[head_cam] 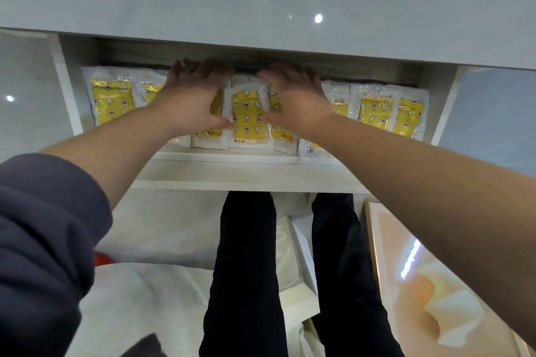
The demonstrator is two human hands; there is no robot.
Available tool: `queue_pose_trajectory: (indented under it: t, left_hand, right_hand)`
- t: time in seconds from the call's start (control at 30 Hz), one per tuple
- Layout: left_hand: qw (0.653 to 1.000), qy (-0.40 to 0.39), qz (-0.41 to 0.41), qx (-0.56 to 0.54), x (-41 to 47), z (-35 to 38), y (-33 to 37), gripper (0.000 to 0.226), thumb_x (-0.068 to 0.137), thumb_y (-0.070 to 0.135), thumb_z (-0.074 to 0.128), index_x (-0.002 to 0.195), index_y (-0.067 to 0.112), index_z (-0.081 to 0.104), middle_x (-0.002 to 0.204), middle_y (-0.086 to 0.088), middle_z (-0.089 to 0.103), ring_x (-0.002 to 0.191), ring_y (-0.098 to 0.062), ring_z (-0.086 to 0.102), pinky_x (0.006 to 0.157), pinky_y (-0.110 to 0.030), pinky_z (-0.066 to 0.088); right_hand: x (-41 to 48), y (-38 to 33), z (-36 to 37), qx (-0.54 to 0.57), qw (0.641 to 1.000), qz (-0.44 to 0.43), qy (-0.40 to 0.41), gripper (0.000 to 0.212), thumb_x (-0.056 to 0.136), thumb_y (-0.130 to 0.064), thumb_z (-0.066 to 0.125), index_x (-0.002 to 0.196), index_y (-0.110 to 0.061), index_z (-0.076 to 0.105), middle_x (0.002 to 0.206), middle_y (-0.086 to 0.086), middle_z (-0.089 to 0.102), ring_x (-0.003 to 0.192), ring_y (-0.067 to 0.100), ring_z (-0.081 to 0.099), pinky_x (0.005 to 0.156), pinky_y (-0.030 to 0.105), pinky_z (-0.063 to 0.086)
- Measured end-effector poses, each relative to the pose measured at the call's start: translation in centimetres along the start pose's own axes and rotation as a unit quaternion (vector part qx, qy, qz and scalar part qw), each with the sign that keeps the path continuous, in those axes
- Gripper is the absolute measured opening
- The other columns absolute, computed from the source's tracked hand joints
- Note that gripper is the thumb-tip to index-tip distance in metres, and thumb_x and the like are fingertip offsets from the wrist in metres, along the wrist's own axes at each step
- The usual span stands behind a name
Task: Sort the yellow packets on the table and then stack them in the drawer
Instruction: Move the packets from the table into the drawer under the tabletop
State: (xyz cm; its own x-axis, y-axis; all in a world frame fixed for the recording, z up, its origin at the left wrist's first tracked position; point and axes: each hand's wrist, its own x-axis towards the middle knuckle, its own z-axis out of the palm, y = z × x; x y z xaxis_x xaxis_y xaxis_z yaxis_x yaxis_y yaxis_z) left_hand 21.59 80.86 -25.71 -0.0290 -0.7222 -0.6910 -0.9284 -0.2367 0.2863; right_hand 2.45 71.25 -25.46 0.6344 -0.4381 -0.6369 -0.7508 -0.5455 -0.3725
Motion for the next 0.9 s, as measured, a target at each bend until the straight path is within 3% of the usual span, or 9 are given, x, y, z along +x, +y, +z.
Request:
queue_pose_trajectory:
  t: [0.33, 0.47, 0.67, 0.8, 0.9]
  left_hand:
    - [0.997, 0.012, 0.005, 0.082, 0.0, 0.2, 0.9, 0.097, 0.072, 0.053, 0.075, 0.148, 0.016, 0.027, 0.152, -0.015, 0.032, 0.138, -0.041, 0.031, 0.115, -0.059, 0.018]
    - [0.998, 0.002, 0.028, 0.055, 0.5, -0.2, 0.8, 0.108, 0.068, 0.062, 0.073, 0.151, 0.02, 0.018, 0.156, -0.012, 0.025, 0.142, -0.039, 0.023, 0.116, -0.057, 0.016]
    - [0.98, -0.051, 0.026, 0.19, -0.8, -0.4, -1.3, 0.135, 0.061, 0.065, 0.075, 0.151, 0.017, -0.015, 0.161, -0.012, -0.003, 0.148, -0.032, -0.001, 0.115, -0.063, 0.008]
    - [0.978, -0.042, 0.021, 0.203, -0.4, 0.4, -0.4, 0.134, 0.064, 0.066, 0.073, 0.152, 0.01, -0.011, 0.161, -0.012, -0.001, 0.149, -0.03, 0.001, 0.114, -0.061, 0.011]
    - [0.984, -0.03, 0.02, 0.176, -0.1, 0.8, 0.7, 0.132, 0.065, 0.064, 0.073, 0.152, 0.009, -0.01, 0.161, -0.011, -0.001, 0.149, -0.03, -0.001, 0.116, -0.057, 0.01]
  right_hand:
    - [-0.7, -0.3, -0.6, -0.017, 1.0, -0.001, -0.015, 0.075, 0.081, -0.031, 0.068, 0.145, -0.031, 0.029, 0.148, 0.0, 0.038, 0.134, 0.028, 0.034, 0.114, 0.049, 0.024]
    - [-1.0, 0.1, -0.8, -0.012, 0.999, 0.02, -0.028, 0.075, 0.084, -0.025, 0.064, 0.148, -0.031, 0.026, 0.147, 0.003, 0.038, 0.136, 0.029, 0.033, 0.116, 0.048, 0.019]
    - [-1.2, 0.0, -1.0, -0.068, 0.997, -0.012, -0.022, 0.088, 0.086, -0.052, 0.06, 0.154, -0.029, 0.008, 0.159, 0.002, 0.019, 0.145, 0.029, 0.02, 0.117, 0.056, 0.009]
    - [-0.6, -1.0, -0.4, -0.082, 0.996, -0.031, -0.031, 0.082, 0.092, -0.051, 0.051, 0.154, -0.027, 0.004, 0.163, 0.0, 0.007, 0.149, 0.026, 0.01, 0.118, 0.056, 0.008]
    - [0.0, -0.8, -0.3, -0.085, 0.995, -0.005, -0.059, 0.078, 0.094, -0.048, 0.05, 0.154, -0.027, 0.006, 0.162, 0.0, 0.008, 0.149, 0.026, 0.01, 0.118, 0.055, 0.009]
